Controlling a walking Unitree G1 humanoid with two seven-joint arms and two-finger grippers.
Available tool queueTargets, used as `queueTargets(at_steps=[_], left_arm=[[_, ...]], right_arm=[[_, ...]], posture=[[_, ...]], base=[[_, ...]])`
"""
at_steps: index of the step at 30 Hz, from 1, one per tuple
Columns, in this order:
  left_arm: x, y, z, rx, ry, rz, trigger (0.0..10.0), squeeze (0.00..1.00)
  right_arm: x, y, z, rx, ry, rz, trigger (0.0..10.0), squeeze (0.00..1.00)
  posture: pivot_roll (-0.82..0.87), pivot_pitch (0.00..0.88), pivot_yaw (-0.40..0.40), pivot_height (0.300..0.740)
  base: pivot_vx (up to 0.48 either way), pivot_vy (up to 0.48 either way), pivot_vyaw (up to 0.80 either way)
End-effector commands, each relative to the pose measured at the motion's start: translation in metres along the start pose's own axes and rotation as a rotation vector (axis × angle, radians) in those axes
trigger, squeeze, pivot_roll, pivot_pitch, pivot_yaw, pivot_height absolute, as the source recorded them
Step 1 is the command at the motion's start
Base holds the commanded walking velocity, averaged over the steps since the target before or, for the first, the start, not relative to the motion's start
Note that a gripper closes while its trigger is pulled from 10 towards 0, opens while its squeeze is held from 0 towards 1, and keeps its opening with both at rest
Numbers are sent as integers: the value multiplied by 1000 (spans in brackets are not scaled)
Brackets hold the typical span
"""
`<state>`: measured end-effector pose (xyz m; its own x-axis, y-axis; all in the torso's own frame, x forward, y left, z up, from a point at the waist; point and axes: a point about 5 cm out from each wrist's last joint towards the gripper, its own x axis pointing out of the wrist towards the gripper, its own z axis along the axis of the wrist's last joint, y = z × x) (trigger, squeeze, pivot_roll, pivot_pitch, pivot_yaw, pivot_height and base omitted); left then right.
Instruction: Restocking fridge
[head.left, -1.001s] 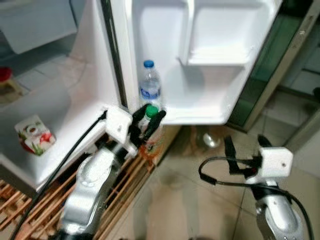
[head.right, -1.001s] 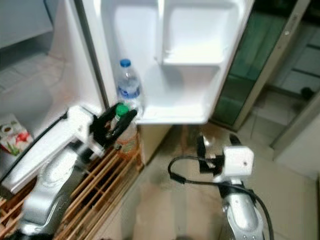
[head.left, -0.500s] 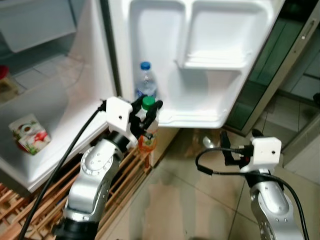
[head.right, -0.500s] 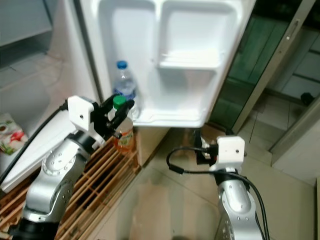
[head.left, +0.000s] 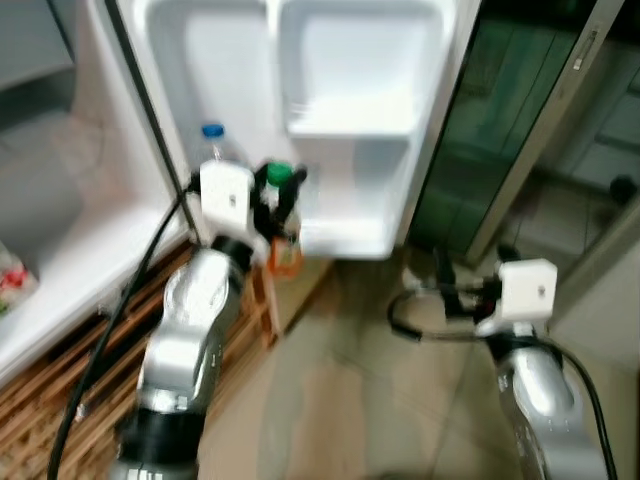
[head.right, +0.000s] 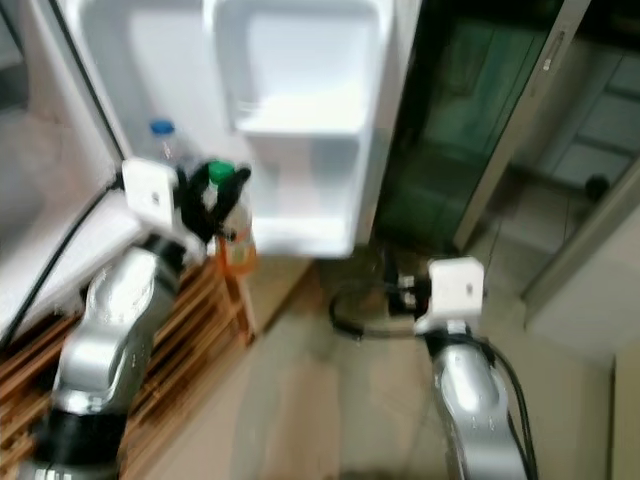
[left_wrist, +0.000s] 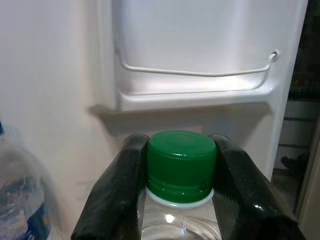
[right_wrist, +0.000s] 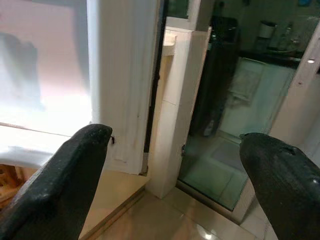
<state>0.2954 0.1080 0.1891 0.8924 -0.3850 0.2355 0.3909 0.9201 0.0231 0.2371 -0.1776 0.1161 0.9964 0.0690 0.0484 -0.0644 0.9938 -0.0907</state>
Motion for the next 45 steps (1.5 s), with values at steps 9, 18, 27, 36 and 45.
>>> queueTargets(at_steps=[9,18,27,36,45], left_arm=[[16,23,27,-16,-149,129,10000,0],[45,0,16,-26,-95,35,10000,0],[-69,4,-27,19,250,-239,10000,0],[-22,-7,15,-17,-42,-72,10000,0],[-6,-2,43,-22,-178,-10,10000,0]], right_arm=[[6,6,2,28,-11,22,10000,0],[5,10,5,35,-29,27,10000,0],[-38,-1,4,34,20,-19,10000,0],[-10,1,19,36,-67,-26,10000,0],[1,5,20,40,-81,-8,10000,0]], posture=[[-177,0,12,740],[-225,0,33,740],[-167,0,5,740],[-170,0,14,740],[-180,0,16,740]], base=[[0,0,0],[0,0,0],[0,0,0],[300,0,0],[480,0,0]])
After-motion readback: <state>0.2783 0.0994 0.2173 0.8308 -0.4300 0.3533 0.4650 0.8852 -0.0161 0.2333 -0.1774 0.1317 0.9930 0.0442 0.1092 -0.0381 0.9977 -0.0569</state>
